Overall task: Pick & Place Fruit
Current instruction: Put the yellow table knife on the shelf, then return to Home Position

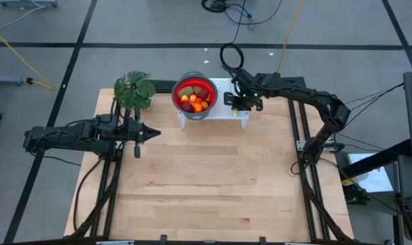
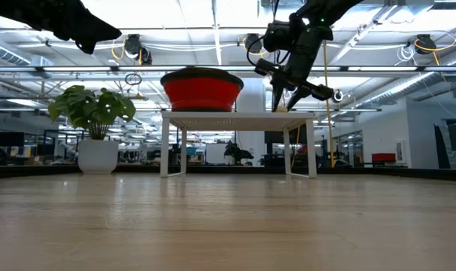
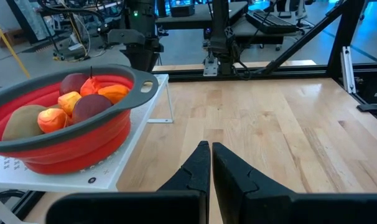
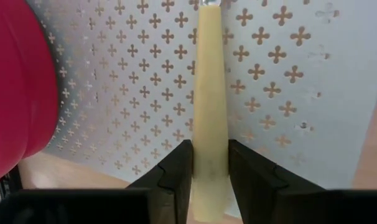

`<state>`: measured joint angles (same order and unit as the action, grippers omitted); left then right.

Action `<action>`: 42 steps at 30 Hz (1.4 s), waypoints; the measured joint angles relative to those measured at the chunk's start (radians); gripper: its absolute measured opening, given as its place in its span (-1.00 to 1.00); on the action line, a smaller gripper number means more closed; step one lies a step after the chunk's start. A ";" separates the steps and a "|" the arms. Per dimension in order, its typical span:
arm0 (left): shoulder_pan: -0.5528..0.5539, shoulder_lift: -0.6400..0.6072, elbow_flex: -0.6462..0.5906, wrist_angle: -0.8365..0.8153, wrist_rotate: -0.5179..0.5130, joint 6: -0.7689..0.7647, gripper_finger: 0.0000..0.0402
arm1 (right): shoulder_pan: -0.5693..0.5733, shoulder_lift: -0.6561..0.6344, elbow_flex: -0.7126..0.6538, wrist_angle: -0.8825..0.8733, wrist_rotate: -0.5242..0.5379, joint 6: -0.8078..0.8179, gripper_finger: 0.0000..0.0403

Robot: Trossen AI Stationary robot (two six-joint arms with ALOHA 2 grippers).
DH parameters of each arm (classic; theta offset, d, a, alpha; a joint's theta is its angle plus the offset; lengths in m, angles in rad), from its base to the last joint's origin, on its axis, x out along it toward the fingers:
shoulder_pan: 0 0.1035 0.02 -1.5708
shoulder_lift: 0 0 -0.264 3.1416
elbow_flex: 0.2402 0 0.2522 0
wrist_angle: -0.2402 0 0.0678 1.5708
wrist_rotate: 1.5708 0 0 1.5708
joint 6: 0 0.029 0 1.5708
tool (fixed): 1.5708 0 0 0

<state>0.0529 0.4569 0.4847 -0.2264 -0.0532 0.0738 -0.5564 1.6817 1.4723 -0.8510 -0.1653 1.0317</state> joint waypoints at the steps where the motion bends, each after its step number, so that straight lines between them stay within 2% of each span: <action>1: 0.000 0.000 0.000 0.000 0.000 0.000 -0.90 | 0.000 0.000 0.000 0.010 0.000 0.002 -0.53; 10: 0.000 0.000 0.000 0.000 0.000 0.000 -0.90 | 0.000 0.001 0.000 0.018 0.003 0.002 -0.38; 19: 0.000 0.000 0.000 0.000 0.001 0.000 -0.90 | -0.001 -0.014 -0.002 0.014 0.005 -0.002 -0.45; 31: 0.000 0.000 0.000 0.000 0.002 -0.002 -0.90 | 0.001 -0.123 -0.004 0.022 0.012 -0.010 -0.49; 35: 0.000 0.000 0.000 0.000 0.004 -0.022 -0.90 | 0.011 -0.168 -0.004 0.022 0.018 -0.105 -0.54; 38: 0.000 0.000 0.000 0.000 0.009 -0.031 -0.90 | 0.028 -0.208 -0.002 0.022 0.064 -0.189 -0.61; 42: 0.000 0.000 0.000 0.000 0.026 -0.031 -0.90 | 0.054 -0.259 -0.002 0.021 0.113 -0.300 -0.80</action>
<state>0.0528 0.4568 0.4847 -0.2264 -0.0272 0.0433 -0.5029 1.4232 1.4704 -0.8305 -0.0519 0.7312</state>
